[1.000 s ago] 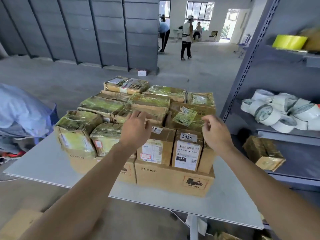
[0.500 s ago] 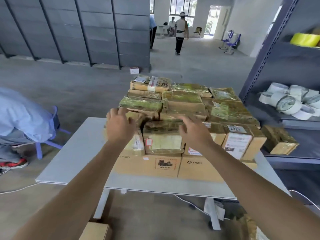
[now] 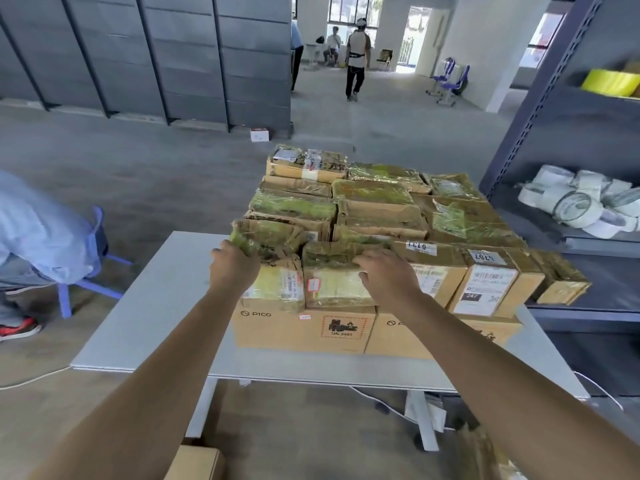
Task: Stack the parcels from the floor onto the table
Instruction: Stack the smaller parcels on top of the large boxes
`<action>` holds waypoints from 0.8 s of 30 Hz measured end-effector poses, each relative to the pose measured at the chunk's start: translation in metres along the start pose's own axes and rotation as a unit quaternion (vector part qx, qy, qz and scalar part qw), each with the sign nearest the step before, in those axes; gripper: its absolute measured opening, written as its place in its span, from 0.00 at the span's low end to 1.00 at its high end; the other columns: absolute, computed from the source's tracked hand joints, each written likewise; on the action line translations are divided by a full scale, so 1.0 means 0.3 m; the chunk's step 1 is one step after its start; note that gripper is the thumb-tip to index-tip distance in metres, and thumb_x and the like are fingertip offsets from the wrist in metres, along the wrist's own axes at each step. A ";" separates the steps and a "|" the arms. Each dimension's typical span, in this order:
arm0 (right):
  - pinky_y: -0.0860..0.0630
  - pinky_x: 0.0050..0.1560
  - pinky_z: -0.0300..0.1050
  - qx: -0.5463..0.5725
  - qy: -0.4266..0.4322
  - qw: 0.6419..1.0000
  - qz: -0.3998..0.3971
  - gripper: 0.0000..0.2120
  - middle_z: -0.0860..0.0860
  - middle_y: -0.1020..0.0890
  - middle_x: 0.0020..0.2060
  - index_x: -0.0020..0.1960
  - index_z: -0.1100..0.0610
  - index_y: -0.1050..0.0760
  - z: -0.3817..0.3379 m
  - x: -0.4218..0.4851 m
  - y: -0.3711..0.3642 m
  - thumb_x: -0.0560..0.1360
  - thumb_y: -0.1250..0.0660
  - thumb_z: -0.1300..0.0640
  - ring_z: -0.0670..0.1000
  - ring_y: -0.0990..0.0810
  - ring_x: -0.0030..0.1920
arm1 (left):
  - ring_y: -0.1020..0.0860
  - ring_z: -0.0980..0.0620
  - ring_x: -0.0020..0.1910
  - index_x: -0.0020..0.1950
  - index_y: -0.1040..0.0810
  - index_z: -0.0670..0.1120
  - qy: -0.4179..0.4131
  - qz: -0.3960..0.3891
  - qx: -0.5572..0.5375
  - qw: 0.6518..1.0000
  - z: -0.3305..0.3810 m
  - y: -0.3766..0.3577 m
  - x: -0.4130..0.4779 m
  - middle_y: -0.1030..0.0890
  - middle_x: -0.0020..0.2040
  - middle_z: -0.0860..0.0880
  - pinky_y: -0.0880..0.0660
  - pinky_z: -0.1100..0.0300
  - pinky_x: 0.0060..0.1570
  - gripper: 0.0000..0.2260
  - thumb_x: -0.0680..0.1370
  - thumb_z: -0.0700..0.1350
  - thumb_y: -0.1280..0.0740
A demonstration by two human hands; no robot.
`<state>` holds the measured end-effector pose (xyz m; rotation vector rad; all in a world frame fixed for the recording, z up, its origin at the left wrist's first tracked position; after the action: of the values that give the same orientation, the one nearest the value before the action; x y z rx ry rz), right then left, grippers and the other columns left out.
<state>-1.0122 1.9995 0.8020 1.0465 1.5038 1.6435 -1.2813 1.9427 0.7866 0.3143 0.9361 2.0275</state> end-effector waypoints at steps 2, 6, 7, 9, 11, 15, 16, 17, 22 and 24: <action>0.34 0.66 0.50 -0.035 0.002 0.999 0.012 0.16 0.49 0.25 0.64 0.67 0.51 0.27 -0.001 0.003 0.005 0.80 0.40 0.58 0.53 0.31 0.67 | 0.25 0.35 0.53 0.65 0.35 0.37 0.000 -0.006 0.000 1.000 0.002 -0.004 0.001 0.32 0.60 0.37 0.25 0.45 0.50 0.19 0.79 0.46 0.41; 0.32 0.59 0.48 -0.097 -0.003 0.995 0.023 0.16 0.50 0.24 0.58 0.62 0.51 0.28 0.002 0.002 0.010 0.75 0.34 0.63 0.53 0.28 0.60 | 0.25 0.39 0.45 0.63 0.34 0.37 -0.008 -0.021 -0.009 1.000 0.013 -0.015 -0.002 0.32 0.59 0.38 0.27 0.50 0.42 0.16 0.77 0.43 0.40; 0.31 0.58 0.49 -0.107 -0.006 0.994 0.024 0.17 0.50 0.24 0.57 0.61 0.51 0.28 0.006 0.003 0.013 0.75 0.34 0.63 0.53 0.28 0.59 | 0.25 0.39 0.44 0.63 0.34 0.37 -0.009 -0.024 -0.011 1.000 0.015 -0.019 -0.003 0.32 0.59 0.38 0.27 0.51 0.41 0.16 0.77 0.43 0.40; 0.31 0.57 0.49 -0.120 -0.011 0.992 0.024 0.16 0.50 0.24 0.56 0.61 0.52 0.28 0.014 0.006 0.016 0.74 0.33 0.62 0.53 0.27 0.58 | 0.23 0.38 0.46 0.62 0.33 0.37 -0.009 -0.027 -0.014 0.999 0.019 -0.025 -0.006 0.31 0.59 0.38 0.27 0.50 0.41 0.16 0.77 0.42 0.40; 0.31 0.57 0.49 -0.125 -0.010 0.992 0.024 0.16 0.50 0.24 0.57 0.61 0.52 0.29 0.018 0.007 0.014 0.75 0.32 0.61 0.53 0.27 0.58 | 0.23 0.36 0.49 0.63 0.34 0.37 -0.006 -0.025 -0.015 1.000 0.019 -0.028 -0.008 0.32 0.59 0.38 0.25 0.49 0.44 0.16 0.77 0.42 0.41; 0.31 0.57 0.49 -0.120 -0.002 0.992 0.032 0.13 0.50 0.24 0.57 0.61 0.52 0.29 0.015 0.005 0.015 0.77 0.35 0.60 0.53 0.27 0.58 | 0.28 0.35 0.58 0.65 0.36 0.37 -0.015 -0.005 0.019 1.000 0.021 -0.035 -0.014 0.33 0.62 0.37 0.28 0.44 0.57 0.18 0.78 0.44 0.42; 0.32 0.58 0.50 -0.116 -0.002 0.993 0.035 0.12 0.50 0.24 0.57 0.61 0.52 0.29 0.015 0.004 0.018 0.78 0.37 0.59 0.53 0.28 0.59 | 0.31 0.36 0.61 0.67 0.37 0.38 -0.030 0.015 0.047 0.998 0.027 -0.032 -0.020 0.34 0.64 0.37 0.30 0.44 0.58 0.19 0.79 0.45 0.42; 0.32 0.59 0.50 -0.111 -0.001 0.993 0.036 0.12 0.50 0.24 0.58 0.62 0.52 0.29 0.016 0.002 0.019 0.79 0.38 0.59 0.54 0.28 0.60 | 0.34 0.37 0.64 0.69 0.38 0.39 -0.050 0.035 0.078 0.995 0.036 -0.031 -0.029 0.36 0.67 0.38 0.31 0.44 0.58 0.20 0.79 0.46 0.43; 0.29 0.60 0.48 -0.085 0.004 0.996 0.024 0.14 0.51 0.25 0.60 0.64 0.53 0.29 0.013 -0.006 0.004 0.80 0.41 0.61 0.53 0.29 0.62 | 0.41 0.40 0.69 0.67 0.32 0.44 -0.132 0.055 0.223 0.964 0.077 -0.080 -0.066 0.39 0.71 0.40 0.36 0.42 0.62 0.18 0.82 0.51 0.49; 0.29 0.60 0.48 -0.074 0.002 0.997 0.019 0.14 0.51 0.25 0.60 0.65 0.53 0.29 0.013 -0.008 0.002 0.80 0.42 0.61 0.53 0.29 0.62 | 0.43 0.40 0.71 0.65 0.31 0.44 -0.134 0.057 0.261 0.954 0.083 -0.084 -0.073 0.40 0.72 0.39 0.39 0.40 0.64 0.18 0.82 0.51 0.51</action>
<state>-1.0077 1.9991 0.8023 0.9974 1.3489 1.7557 -1.2399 1.9467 0.7881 0.9247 1.2898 1.7493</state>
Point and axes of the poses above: each hand's wrist, its own x-axis towards the middle knuckle, its own y-axis out of the back of the hand, z = x × y, the point moved 8 cm from there along x, towards the middle knuckle
